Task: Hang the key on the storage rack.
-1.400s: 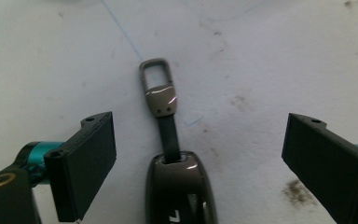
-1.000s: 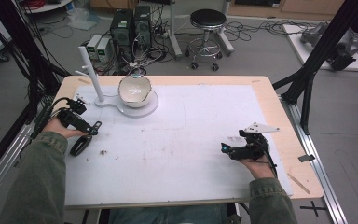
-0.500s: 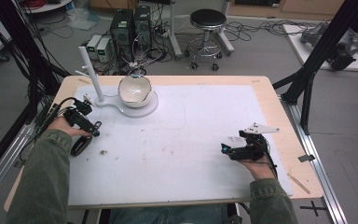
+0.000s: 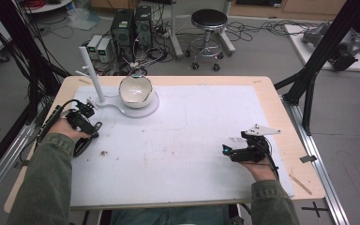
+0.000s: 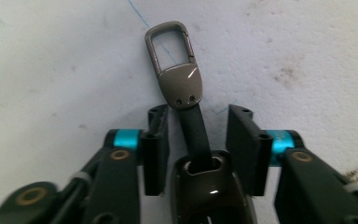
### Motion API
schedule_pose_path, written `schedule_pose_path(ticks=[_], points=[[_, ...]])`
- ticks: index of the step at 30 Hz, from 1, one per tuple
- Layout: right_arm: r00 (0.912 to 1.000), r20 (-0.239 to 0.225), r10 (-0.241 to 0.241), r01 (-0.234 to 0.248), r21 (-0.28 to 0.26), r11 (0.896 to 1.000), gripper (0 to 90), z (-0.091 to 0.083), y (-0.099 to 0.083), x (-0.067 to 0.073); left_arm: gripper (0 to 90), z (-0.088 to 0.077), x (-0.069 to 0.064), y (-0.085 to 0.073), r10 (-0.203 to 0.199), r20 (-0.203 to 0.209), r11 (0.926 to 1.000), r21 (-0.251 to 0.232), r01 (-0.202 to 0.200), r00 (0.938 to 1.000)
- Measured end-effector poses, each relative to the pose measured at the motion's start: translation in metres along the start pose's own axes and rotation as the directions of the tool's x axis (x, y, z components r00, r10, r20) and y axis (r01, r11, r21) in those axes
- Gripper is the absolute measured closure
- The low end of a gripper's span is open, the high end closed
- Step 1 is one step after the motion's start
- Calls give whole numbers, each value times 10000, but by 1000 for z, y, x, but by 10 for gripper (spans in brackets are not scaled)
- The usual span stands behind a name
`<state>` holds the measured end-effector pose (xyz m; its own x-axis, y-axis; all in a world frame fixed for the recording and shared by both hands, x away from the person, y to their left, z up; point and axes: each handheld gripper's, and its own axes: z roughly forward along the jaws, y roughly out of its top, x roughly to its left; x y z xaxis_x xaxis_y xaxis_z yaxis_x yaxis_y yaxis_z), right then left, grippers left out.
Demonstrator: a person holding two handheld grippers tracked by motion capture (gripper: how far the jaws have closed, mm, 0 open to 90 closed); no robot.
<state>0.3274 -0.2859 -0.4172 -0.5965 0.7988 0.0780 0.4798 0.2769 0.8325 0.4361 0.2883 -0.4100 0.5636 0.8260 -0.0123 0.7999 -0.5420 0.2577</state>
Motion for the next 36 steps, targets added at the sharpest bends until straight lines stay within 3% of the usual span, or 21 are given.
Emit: schedule_pose_path(ticks=[2,5,6,7,8,10,11,15,20,24,26,27,30,32,36], points=[[10000,18,-61,61,25,10000,6,1,0,1,746,0,0,0,-41,89,10000,-26,41,10000],[9998,153,-135,133,114,9998,6,1,-1,3,801,1,-1,-12,-337,163,9944,-996,351,9993],[9998,153,-135,133,114,9998,6,1,-1,3,805,1,-1,-12,-337,163,9944,-996,351,9993],[9997,202,-106,104,100,9999,6,0,-1,4,809,1,5,-25,-862,631,9773,-1885,967,9943],[9997,207,-92,90,93,9999,6,0,-1,4,813,1,5,-25,-862,631,9773,-1885,967,9943],[9995,299,-28,25,111,9999,6,-1,-1,6,819,1,9,-34,-1168,962,9615,-2384,1368,9885],[9994,329,-68,66,67,10000,6,-1,-1,6,820,1,9,-37,-1156,970,9568,-2565,1371,9886],[9992,390,-76,72,97,9999,6,-1,-2,8,822,0,7,-36,-930,844,9605,-2550,1117,9921],[9993,372,-43,39,97,9999,6,-1,-2,6,823,-4,10,-41,-864,1149,9620,-2486,1129,9896],[9994,336,-23,21,66,10000,6,-2,-1,5,824,-11,10,-44,-761,1295,9583,-2643,1084,9886],[9994,353,-58,56,44,10000,6,-3,-1,5,824,-19,12,-48,-788,1375,9500,-2898,1162,9874],[9994,353,-58,56,44,10000,6,-3,-1,5,824,-19,12,-48,-788,1375,9500,-2898,1162,9874],[9994,353,-44,43,52,10000,6,-2,-1,5,824,-24,12,-48,-458,1882,9547,-2808,985,9811],[9993,369,-61,59,43,10000,6,-2,-1,5,823,-28,10,-47,-143,1783,9575,-2811,649,9839],[9993,380,21,-22,19,10000,6,-3,-1,4,823,-33,11,-47,-107,1701,9589,-2777,584,9854]])
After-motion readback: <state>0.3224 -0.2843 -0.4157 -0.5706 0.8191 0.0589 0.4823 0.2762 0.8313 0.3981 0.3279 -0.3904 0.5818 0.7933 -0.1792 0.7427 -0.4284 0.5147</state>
